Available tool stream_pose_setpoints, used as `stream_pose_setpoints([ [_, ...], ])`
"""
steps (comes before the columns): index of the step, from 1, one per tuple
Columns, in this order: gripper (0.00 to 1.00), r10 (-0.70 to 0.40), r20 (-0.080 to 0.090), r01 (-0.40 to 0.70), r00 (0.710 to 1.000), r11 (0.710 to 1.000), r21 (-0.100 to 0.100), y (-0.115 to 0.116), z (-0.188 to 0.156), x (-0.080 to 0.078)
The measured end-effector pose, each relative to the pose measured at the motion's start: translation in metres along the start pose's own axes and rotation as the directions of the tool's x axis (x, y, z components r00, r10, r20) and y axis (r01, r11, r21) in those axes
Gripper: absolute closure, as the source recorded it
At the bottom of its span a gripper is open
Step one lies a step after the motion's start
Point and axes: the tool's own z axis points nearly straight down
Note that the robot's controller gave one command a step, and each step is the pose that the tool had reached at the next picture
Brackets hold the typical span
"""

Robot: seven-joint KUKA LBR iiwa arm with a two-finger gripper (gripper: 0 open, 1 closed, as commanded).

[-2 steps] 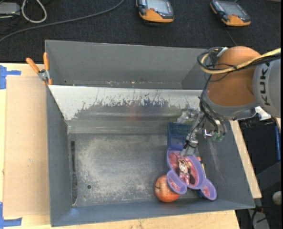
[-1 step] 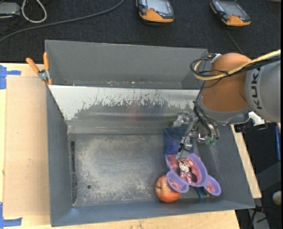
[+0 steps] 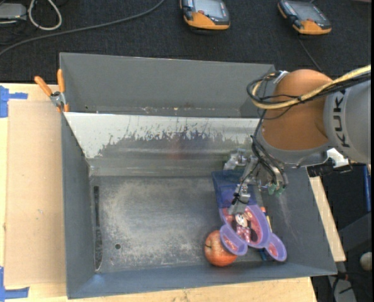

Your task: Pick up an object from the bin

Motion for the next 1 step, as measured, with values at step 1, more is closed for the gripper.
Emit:
stream_pose_setpoints([
  [1,1.00,0.057,-0.002,-0.057,0.998,0.998,-0.003,0.0361,0.0430,-0.0449],
])
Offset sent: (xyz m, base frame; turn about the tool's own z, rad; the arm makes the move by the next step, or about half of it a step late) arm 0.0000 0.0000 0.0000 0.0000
